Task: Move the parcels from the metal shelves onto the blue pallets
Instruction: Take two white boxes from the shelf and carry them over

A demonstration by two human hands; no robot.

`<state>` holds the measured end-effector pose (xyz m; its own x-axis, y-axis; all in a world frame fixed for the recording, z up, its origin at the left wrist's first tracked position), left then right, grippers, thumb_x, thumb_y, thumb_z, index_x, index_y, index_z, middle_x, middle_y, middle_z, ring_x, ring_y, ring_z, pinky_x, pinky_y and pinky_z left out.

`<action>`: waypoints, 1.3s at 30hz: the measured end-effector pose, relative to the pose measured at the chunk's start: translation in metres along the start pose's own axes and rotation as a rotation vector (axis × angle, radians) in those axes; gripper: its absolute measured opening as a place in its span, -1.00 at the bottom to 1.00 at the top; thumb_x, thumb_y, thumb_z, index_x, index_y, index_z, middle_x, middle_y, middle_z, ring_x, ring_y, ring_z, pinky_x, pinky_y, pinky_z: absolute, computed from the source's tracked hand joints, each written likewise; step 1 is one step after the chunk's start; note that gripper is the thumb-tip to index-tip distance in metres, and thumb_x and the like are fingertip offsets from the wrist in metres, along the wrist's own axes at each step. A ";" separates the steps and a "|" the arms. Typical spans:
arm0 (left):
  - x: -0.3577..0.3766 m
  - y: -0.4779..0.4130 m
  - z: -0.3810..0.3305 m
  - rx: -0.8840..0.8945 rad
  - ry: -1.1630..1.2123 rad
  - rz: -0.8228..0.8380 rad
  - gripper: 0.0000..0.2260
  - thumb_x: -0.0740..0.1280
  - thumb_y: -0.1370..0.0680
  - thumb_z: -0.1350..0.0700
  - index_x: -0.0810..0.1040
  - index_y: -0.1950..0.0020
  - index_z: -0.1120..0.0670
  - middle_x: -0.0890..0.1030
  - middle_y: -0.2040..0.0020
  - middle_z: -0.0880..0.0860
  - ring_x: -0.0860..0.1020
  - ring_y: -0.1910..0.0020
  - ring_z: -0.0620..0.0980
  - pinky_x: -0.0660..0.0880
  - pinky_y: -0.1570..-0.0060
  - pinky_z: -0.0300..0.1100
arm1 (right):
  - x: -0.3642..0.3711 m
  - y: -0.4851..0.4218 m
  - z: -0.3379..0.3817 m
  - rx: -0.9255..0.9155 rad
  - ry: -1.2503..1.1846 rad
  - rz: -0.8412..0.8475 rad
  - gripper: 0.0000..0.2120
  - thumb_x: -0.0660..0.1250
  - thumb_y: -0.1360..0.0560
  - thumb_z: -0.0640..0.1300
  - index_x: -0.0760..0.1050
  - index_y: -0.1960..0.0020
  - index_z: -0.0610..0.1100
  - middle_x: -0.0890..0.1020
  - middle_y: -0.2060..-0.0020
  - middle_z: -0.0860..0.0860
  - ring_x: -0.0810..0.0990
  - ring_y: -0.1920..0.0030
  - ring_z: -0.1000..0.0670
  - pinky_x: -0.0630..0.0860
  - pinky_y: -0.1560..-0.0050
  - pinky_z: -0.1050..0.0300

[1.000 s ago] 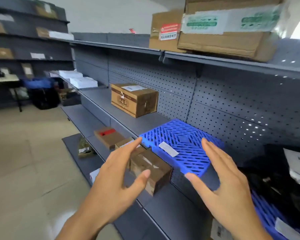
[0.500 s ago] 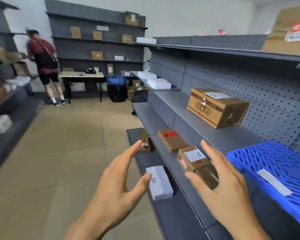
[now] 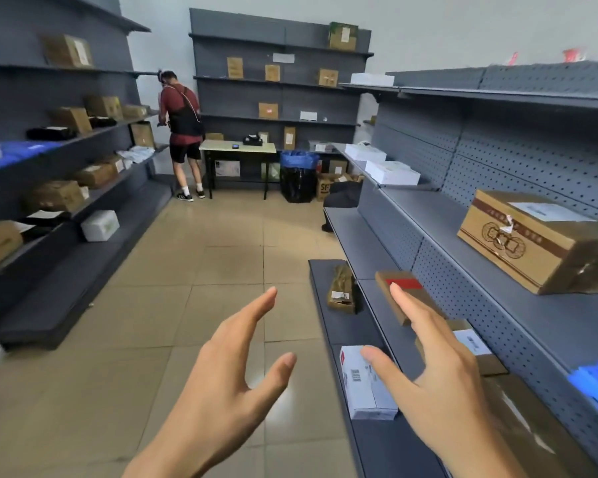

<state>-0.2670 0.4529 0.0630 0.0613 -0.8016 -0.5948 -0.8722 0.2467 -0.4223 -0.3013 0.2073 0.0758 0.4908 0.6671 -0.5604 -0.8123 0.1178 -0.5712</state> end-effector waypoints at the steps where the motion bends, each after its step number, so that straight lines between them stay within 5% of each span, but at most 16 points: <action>1: 0.001 -0.005 0.002 -0.001 -0.003 -0.007 -0.35 0.22 -0.48 -0.32 0.10 -0.56 -0.37 0.29 -0.48 -0.43 0.21 -0.48 -0.41 0.19 -0.39 -0.32 | 0.003 -0.006 -0.003 -0.011 0.001 0.006 -0.25 0.35 -0.40 0.34 0.35 -0.53 0.14 0.33 -0.39 0.55 0.30 -0.38 0.48 0.18 -0.27 0.63; 6: 0.013 -0.038 0.011 0.000 -0.029 -0.021 -0.35 0.23 -0.49 -0.31 0.09 -0.56 -0.38 0.29 -0.48 -0.42 0.21 -0.48 -0.41 0.21 -0.38 -0.31 | 0.016 -0.042 -0.029 -0.014 -0.009 0.023 -0.24 0.46 -0.42 0.28 0.38 -0.54 0.05 0.44 -0.43 0.30 0.31 -0.42 0.41 0.20 -0.29 0.60; 10: 0.027 -0.078 0.016 0.005 -0.045 -0.020 -0.36 0.26 -0.50 -0.27 0.10 -0.55 -0.38 0.30 -0.48 -0.42 0.21 -0.49 -0.40 0.21 -0.38 -0.32 | 0.026 -0.078 -0.056 -0.011 -0.031 0.032 -0.30 0.41 -0.48 0.32 0.35 -0.55 0.14 0.38 -0.43 0.39 0.29 -0.45 0.37 0.19 -0.31 0.60; 15: 0.044 -0.140 0.023 0.015 -0.065 -0.032 -0.35 0.23 -0.49 -0.31 0.09 -0.55 -0.38 0.30 -0.48 -0.42 0.22 -0.49 -0.39 0.22 -0.39 -0.28 | 0.035 -0.133 -0.086 -0.035 -0.052 -0.001 -0.38 0.39 -0.49 0.12 0.38 -0.53 0.10 0.40 -0.42 0.38 0.35 -0.43 0.36 0.20 -0.33 0.57; 21: 0.074 -0.213 0.035 0.022 -0.072 -0.029 -0.36 0.22 -0.49 -0.32 0.10 -0.55 -0.38 0.30 -0.48 -0.41 0.21 -0.50 -0.38 0.20 -0.37 -0.33 | 0.047 -0.198 -0.127 -0.027 -0.031 -0.009 -0.41 0.38 -0.54 0.20 0.36 -0.53 0.14 0.36 -0.43 0.40 0.26 -0.40 0.49 0.15 -0.25 0.66; 26: 0.101 -0.269 0.048 0.017 -0.060 -0.022 -0.36 0.22 -0.48 -0.32 0.14 -0.55 -0.36 0.32 -0.46 -0.43 0.21 -0.48 -0.42 0.17 -0.32 -0.46 | 0.059 -0.242 -0.160 -0.032 -0.020 0.006 -0.38 0.41 -0.52 0.17 0.37 -0.54 0.12 0.36 -0.44 0.39 0.26 -0.41 0.48 0.16 -0.26 0.64; 39: 0.154 -0.357 0.065 0.038 -0.033 0.020 -0.38 0.24 -0.50 -0.30 0.20 -0.56 -0.29 0.33 -0.47 -0.40 0.22 -0.49 -0.40 0.19 -0.38 -0.38 | 0.083 -0.310 -0.220 0.032 -0.030 0.050 -0.28 0.36 -0.45 0.27 0.31 -0.57 0.14 0.36 -0.42 0.37 0.16 -0.35 0.61 0.10 -0.23 0.68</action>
<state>0.0856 0.2767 0.0780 0.0611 -0.7778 -0.6255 -0.8543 0.2833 -0.4358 0.0603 0.0637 0.0743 0.4401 0.6945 -0.5691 -0.8454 0.1069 -0.5233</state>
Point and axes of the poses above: each hand's wrist, its own y-axis away from the middle knuckle, its own x-axis out of the palm, z = x × y, the point moved 7 cm from there along -y, towards the middle knuckle
